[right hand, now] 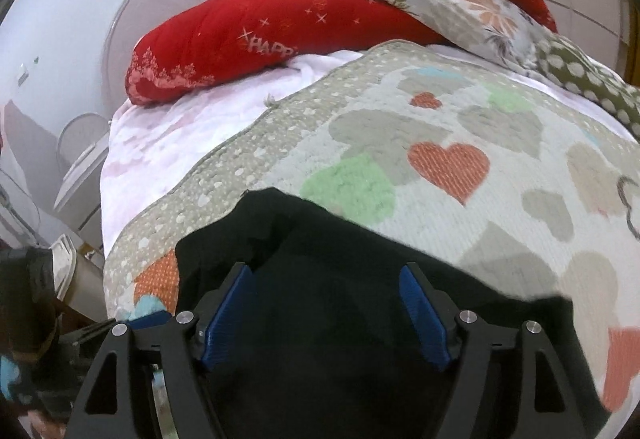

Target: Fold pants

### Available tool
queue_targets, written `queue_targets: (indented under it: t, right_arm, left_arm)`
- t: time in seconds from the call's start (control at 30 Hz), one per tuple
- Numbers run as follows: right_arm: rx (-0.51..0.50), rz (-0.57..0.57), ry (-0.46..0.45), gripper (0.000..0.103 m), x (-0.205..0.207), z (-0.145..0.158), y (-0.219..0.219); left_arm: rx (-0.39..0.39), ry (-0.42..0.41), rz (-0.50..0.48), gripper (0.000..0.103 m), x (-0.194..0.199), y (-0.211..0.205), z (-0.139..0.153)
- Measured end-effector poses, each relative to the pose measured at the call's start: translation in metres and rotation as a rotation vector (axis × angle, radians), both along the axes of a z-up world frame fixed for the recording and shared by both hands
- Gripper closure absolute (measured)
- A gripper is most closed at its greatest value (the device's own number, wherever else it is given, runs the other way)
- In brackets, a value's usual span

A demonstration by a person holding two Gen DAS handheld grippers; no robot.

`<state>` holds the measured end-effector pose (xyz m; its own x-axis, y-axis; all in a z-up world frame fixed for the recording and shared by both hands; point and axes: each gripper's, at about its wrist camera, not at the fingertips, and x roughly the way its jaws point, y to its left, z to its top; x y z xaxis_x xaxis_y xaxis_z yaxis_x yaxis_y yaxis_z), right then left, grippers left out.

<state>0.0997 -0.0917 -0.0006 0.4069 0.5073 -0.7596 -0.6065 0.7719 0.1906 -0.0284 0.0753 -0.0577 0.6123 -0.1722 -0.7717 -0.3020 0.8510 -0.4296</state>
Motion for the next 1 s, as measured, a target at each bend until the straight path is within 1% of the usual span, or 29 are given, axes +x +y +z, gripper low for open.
queue_targets:
  t: [0.1,0.17,0.23,0.3,0.33,0.4,0.43,0.5,0.53,0.57,0.6,0.63,0.67,0.7,0.73,0.77,0.8,0.87,0.9,0.97,1.0]
  right_arm:
    - [-0.017,0.022,0.011,0.028,0.013,-0.003,0.016]
    - [-0.020,0.060,0.022,0.028,0.021,-0.006,0.027]
    - [-0.027,0.094,0.025,0.027,0.028,-0.010,0.038]
    - [-0.033,0.135,0.035,0.025,0.037,-0.016,0.050]
    - [-0.037,0.152,0.039,0.025,0.041,-0.019,0.056]
    - [-0.051,0.171,0.053,0.025,0.050,-0.029,0.068]
    - [-0.051,0.175,0.062,0.025,0.053,-0.032,0.072]
    - [-0.038,0.177,0.115,0.025,0.062,-0.045,0.078]
    - [-0.024,0.169,0.153,0.026,0.065,-0.052,0.079]
    - [-0.004,0.158,0.164,0.030,0.066,-0.055,0.079]
    - [0.029,0.150,0.166,0.047,0.066,-0.056,0.077]
    - [0.054,0.144,0.168,0.056,0.065,-0.055,0.075]
    - [0.060,0.137,0.163,0.059,0.063,-0.053,0.072]
    - [0.064,0.136,0.155,0.065,0.061,-0.049,0.070]
    - [0.073,0.136,0.133,0.069,0.057,-0.041,0.065]
    - [0.088,0.135,0.119,0.071,0.054,-0.033,0.059]
    - [0.115,0.136,0.105,0.073,0.050,-0.022,0.051]
    - [0.196,0.119,0.051,0.074,0.038,0.010,0.026]
    - [0.237,0.108,0.010,0.074,0.029,0.030,0.009]
    - [0.285,0.084,-0.070,0.075,0.008,0.058,-0.021]
    - [0.306,0.062,-0.105,0.076,-0.003,0.070,-0.041]
  left_arm:
    - [-0.010,0.000,-0.002,0.034,0.005,-0.002,-0.003]
    - [-0.012,0.003,-0.004,0.033,0.007,-0.002,-0.005]
    - [-0.028,-0.003,-0.009,0.022,0.009,-0.002,-0.007]
    - [-0.045,-0.020,-0.007,0.019,0.010,-0.003,-0.008]
    - [-0.049,-0.031,-0.009,0.015,0.011,-0.004,-0.009]
    - [-0.062,-0.047,-0.016,0.011,0.014,-0.004,-0.010]
    - [-0.064,-0.054,-0.014,0.011,0.015,-0.004,-0.011]
    - [-0.067,-0.072,-0.017,0.011,0.017,-0.003,-0.012]
    - [-0.071,-0.080,-0.019,0.011,0.017,-0.002,-0.012]
    - [-0.079,-0.095,-0.020,0.011,0.018,-0.001,-0.012]
    - [-0.091,-0.111,-0.020,0.012,0.018,0.001,-0.012]
    - [-0.103,-0.131,-0.017,0.022,0.018,0.003,-0.012]
    - [-0.099,-0.140,-0.009,0.032,0.017,0.005,-0.011]
    - [-0.081,-0.136,-0.001,0.056,0.016,0.006,-0.009]
    - [-0.058,-0.134,0.000,0.075,0.016,0.007,-0.006]
    - [-0.047,-0.145,-0.008,0.079,0.015,0.007,-0.001]
    - [-0.049,-0.172,-0.024,0.079,0.012,0.006,0.008]
    - [-0.035,-0.252,-0.066,0.079,0.004,-0.002,0.031]
    - [-0.002,-0.303,-0.099,0.080,-0.002,-0.013,0.047]
    - [0.060,-0.374,-0.169,0.079,-0.010,-0.037,0.072]
    - [0.073,-0.408,-0.217,0.079,-0.014,-0.052,0.082]
